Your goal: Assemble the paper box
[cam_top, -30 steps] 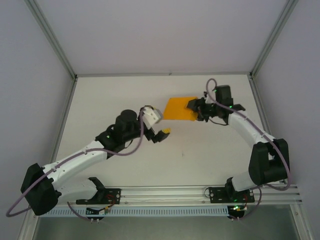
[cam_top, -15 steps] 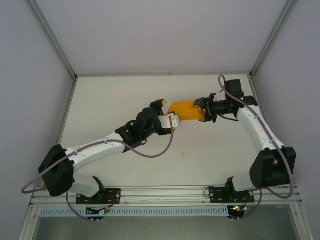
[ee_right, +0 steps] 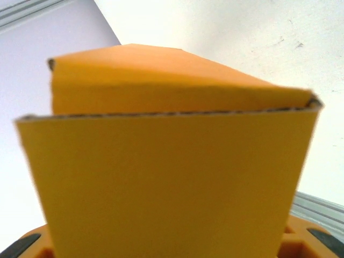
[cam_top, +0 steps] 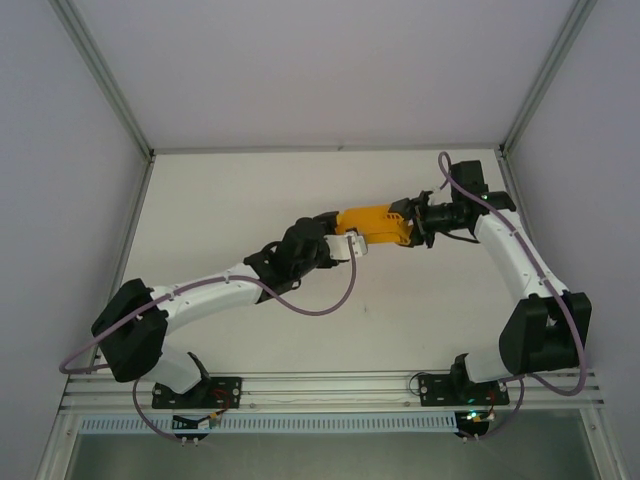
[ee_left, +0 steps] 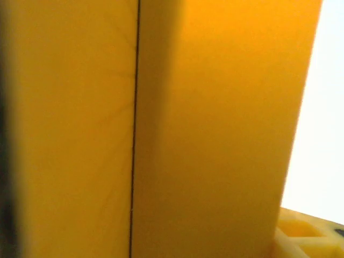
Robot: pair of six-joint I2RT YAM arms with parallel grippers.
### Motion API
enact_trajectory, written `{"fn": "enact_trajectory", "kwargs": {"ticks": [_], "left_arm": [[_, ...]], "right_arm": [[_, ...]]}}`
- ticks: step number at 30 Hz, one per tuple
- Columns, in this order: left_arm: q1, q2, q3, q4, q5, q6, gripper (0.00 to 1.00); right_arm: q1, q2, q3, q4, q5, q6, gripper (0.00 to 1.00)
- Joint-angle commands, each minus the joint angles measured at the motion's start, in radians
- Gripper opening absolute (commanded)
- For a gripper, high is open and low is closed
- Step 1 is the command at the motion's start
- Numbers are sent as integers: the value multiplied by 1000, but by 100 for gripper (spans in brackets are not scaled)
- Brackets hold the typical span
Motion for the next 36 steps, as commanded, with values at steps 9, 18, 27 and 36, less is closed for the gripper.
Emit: {"fn": "enact_trajectory", "kwargs": {"ticks": [9,18,27,36], "left_arm": [[13,-54,53,-156,44,-87,49],[108,-52,223,-793,268,-248,47],[116,73,251,-987,279,-306,48],[140,143,257,-1011,334,-318,47]], "right_arm": [[3,-12,5,13,62,-85,56],[3,-248,-123,244,667,-508,100],[96,-350,-252,394,445,-896,99],[242,-118,-160,197,510,-1064,79]]}}
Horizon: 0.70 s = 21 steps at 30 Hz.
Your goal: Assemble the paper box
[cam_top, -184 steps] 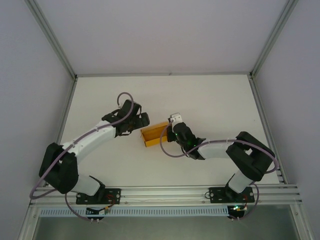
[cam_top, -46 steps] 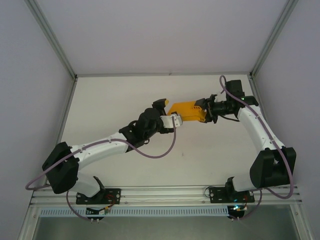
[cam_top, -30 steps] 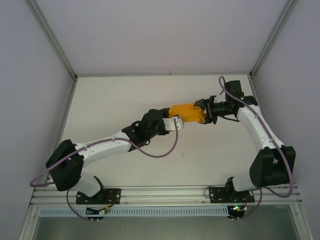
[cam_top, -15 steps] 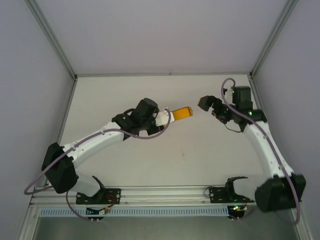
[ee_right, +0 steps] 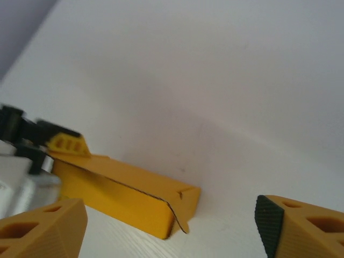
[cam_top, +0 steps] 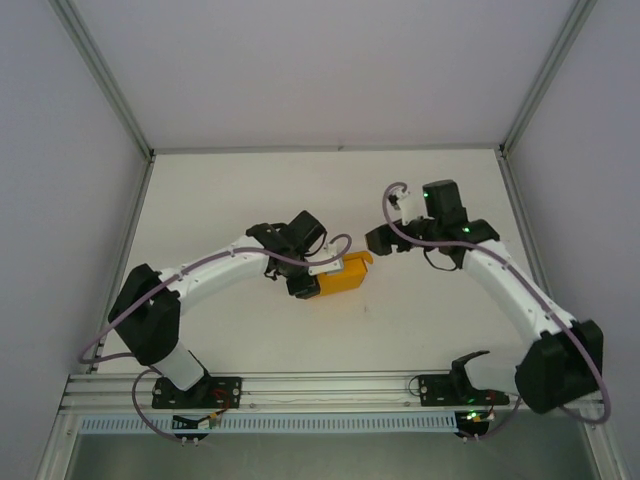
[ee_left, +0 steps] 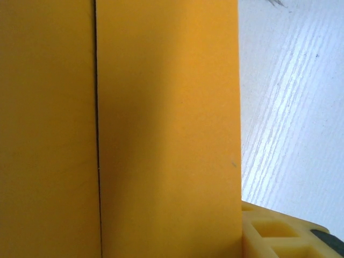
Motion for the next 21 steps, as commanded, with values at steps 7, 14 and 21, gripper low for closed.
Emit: {"fn": "enact_trajectory", "kwargs": {"ticks": [7,14,21], "left_arm": [[33,33,-4,-32,61,-32,46],[39,67,7,-41,52,-44,44],[40,73,5,-36,43,-53,44]], "right_arm": [[73,111,44,-93,8,-172,62],[114,169,71,-84,77,-188,43],[140,212,102,-92,117,-185,24]]}}
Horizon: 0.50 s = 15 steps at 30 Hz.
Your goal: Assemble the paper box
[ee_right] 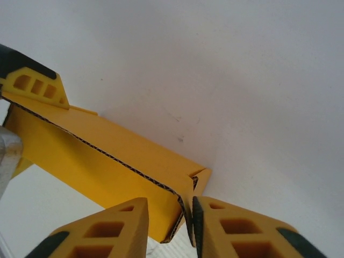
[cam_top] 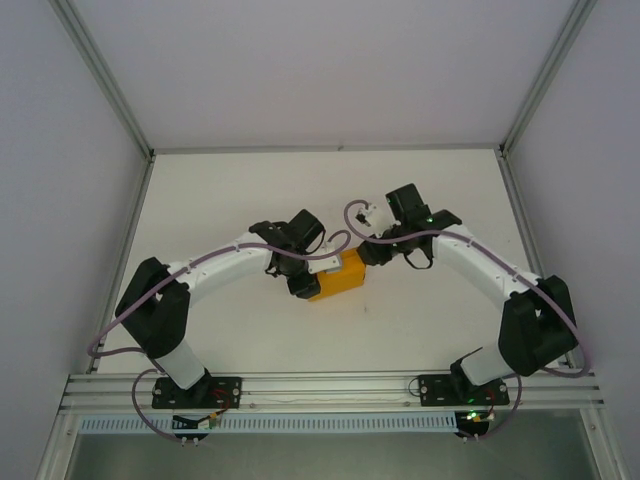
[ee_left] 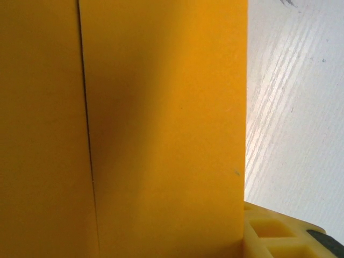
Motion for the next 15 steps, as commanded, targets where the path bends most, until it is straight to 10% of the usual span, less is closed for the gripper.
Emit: {"fn": "enact_trajectory", "kwargs": {"ticks": [1,15], "left_arm": [[10,24,4,-47,-5,-17,44],[21,53,0,6,-70,-68,45]], "right_arm": [[14,25,41,-25,25,-9,19],[107,-20,-68,77,190,348,0]]}}
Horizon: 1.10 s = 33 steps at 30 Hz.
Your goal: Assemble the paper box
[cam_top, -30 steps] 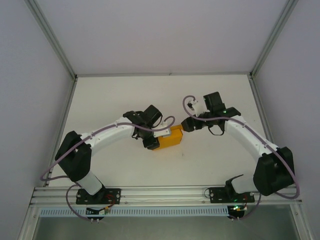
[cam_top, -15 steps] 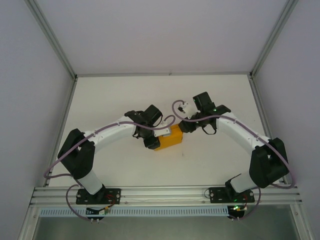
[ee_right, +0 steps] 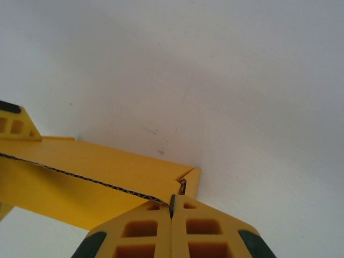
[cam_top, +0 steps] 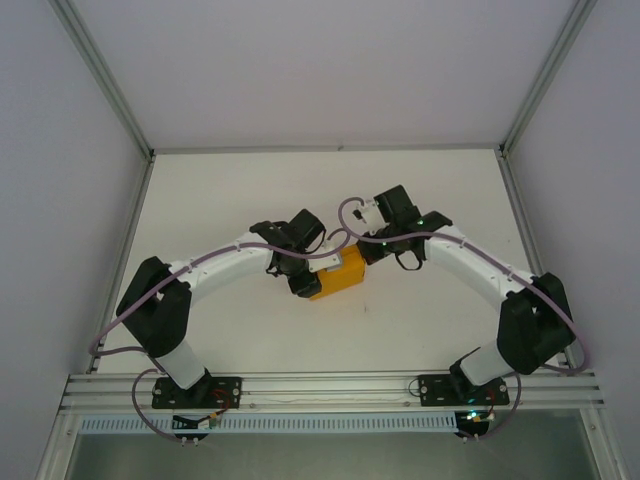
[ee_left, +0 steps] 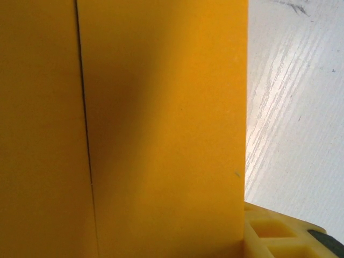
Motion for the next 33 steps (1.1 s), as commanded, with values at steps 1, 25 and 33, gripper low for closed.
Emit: {"fn": "enact_trajectory", "kwargs": {"ticks": [1,25,33], "left_arm": [[19,45,-3,-7,-53,-26,45],[35,-49,-22,77,-121,-134,100],[35,-296,-142,160,-268,-391,100]], "right_arm": [[28,-34,-96,57,3,123,0],[134,-114,-348,348,261,163,0],[201,-139,-358,373,415,258,0]]}}
